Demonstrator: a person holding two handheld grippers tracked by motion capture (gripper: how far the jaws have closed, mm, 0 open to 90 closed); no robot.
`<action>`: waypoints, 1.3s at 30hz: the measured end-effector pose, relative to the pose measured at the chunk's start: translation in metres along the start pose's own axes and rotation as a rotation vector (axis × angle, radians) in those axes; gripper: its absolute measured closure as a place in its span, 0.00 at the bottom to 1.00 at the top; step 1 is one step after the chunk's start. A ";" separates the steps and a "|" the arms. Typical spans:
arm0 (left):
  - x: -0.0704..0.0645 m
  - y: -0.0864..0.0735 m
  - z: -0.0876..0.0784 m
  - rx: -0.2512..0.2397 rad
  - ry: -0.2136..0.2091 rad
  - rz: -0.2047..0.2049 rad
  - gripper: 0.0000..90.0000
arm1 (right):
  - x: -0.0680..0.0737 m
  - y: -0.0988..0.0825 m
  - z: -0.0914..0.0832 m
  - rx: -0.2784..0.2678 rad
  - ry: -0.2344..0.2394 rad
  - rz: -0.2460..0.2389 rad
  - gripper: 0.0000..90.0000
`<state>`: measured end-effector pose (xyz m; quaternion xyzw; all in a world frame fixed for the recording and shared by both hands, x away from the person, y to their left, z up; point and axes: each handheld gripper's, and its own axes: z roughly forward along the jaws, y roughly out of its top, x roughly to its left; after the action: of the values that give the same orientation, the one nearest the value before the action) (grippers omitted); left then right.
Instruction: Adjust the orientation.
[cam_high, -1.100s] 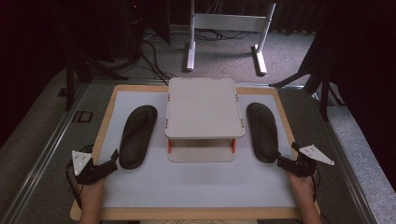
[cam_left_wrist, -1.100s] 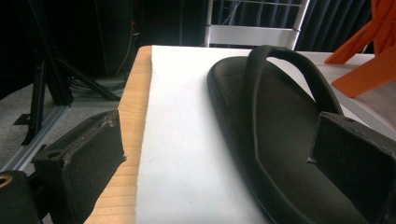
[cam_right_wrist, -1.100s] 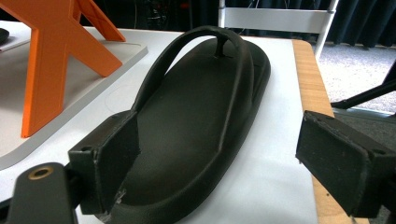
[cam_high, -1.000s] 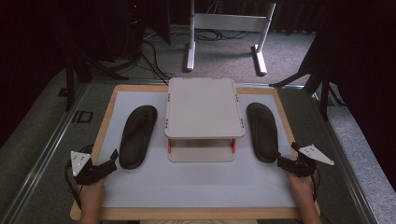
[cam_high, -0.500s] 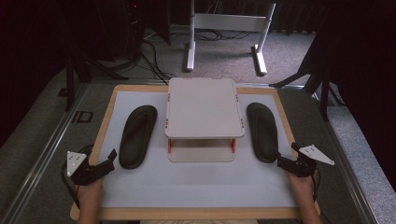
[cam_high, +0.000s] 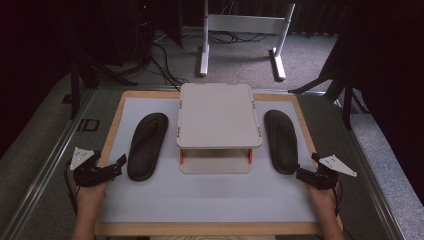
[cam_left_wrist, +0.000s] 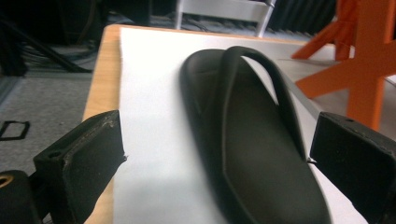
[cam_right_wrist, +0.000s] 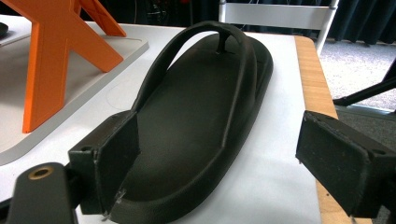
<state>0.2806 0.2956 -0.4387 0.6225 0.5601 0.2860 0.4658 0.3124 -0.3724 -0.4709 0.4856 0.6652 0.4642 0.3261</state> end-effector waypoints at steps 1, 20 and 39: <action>0.000 0.000 0.000 0.000 0.000 0.000 0.03 | 0.000 0.000 0.000 0.000 0.000 0.000 0.14; -0.007 0.053 0.015 0.223 -0.028 0.088 0.03 | 0.001 0.000 0.001 0.009 0.005 -0.001 0.14; -0.025 0.098 0.046 0.474 -0.049 0.202 0.03 | 0.000 0.000 0.002 0.011 0.009 -0.002 0.14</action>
<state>0.3576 0.2658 -0.3649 0.7738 0.5350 0.1769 0.2894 0.3137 -0.3715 -0.4718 0.4843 0.6697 0.4625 0.3209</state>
